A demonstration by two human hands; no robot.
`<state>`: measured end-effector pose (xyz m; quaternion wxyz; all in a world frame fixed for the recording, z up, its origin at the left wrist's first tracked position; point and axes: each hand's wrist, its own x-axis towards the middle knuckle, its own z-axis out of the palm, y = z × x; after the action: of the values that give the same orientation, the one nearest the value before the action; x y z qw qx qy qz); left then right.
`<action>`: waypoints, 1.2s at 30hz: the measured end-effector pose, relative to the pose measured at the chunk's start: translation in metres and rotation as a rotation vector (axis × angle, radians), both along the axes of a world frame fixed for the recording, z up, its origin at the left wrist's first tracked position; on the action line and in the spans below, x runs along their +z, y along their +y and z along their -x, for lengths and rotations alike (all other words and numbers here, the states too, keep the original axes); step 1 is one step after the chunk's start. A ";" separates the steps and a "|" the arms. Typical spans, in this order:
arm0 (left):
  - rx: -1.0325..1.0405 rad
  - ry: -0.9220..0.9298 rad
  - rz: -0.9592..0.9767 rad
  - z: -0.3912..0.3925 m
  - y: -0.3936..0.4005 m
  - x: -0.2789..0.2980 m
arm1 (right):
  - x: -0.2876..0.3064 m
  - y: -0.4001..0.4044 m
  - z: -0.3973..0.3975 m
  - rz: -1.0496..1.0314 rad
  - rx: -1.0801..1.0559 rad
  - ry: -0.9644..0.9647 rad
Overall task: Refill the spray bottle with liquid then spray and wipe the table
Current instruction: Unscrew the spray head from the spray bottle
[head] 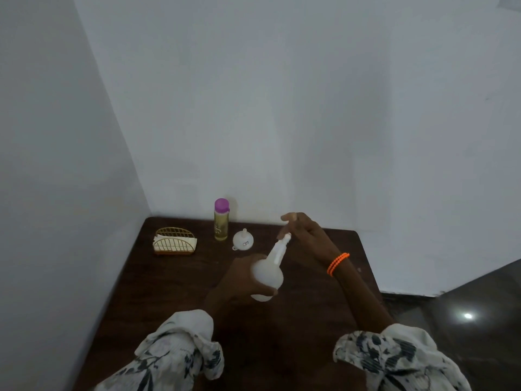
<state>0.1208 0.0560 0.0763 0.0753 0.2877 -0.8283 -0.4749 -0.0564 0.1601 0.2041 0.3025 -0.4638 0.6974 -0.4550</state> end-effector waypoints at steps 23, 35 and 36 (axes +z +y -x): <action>0.061 0.090 0.075 0.000 0.007 0.015 | -0.016 -0.017 -0.008 -0.147 -0.041 0.358; 0.130 0.108 -0.010 -0.008 0.003 0.011 | -0.016 -0.011 -0.016 0.081 -0.266 -0.140; 0.127 0.105 -0.011 -0.007 0.003 0.010 | -0.012 -0.011 -0.016 0.097 -0.271 -0.183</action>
<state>0.1281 0.0588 0.0862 0.1468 0.3147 -0.8007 -0.4881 -0.0402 0.1490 0.1916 0.2778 -0.3360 0.7003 -0.5652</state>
